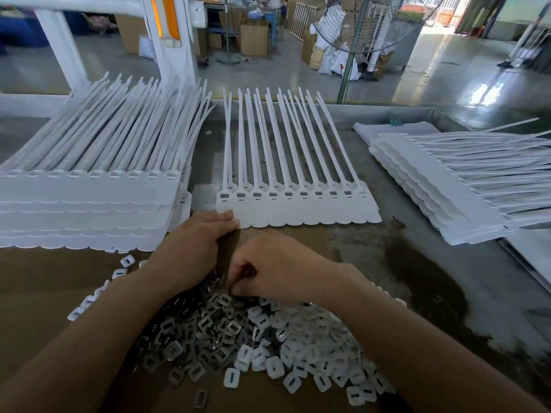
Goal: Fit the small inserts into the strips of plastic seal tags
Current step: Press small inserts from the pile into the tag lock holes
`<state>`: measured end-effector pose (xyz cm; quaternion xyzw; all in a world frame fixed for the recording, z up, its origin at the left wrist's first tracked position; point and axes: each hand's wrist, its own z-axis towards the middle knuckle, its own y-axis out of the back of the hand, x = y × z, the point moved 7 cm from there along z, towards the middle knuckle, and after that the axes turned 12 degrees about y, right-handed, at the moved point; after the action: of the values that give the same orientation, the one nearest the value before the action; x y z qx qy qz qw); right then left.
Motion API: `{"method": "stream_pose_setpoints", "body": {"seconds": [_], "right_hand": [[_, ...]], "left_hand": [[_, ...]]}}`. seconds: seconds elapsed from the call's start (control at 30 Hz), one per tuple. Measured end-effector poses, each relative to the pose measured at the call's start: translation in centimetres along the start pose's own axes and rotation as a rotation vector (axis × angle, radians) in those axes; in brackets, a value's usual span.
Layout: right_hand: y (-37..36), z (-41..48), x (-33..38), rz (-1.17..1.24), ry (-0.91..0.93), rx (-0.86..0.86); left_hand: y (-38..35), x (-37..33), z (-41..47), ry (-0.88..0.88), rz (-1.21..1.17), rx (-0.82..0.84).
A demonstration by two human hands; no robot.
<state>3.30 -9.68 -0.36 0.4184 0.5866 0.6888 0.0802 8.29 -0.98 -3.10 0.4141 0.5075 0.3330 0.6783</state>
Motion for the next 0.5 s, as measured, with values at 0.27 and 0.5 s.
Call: {"method": "stream_pose_setpoints", "body": {"seconds": [0.27, 0.5], "right_hand": [[-0.9, 0.5, 0.7, -0.165, 0.007, 0.044], [-1.0, 0.4, 0.9, -0.252, -0.014, 0.047]], "left_hand": [[0.0, -0.2, 0.2, -0.013, -0.004, -0.008], [-0.2, -0.1, 0.4, -0.001, -0.008, -0.012]]}}
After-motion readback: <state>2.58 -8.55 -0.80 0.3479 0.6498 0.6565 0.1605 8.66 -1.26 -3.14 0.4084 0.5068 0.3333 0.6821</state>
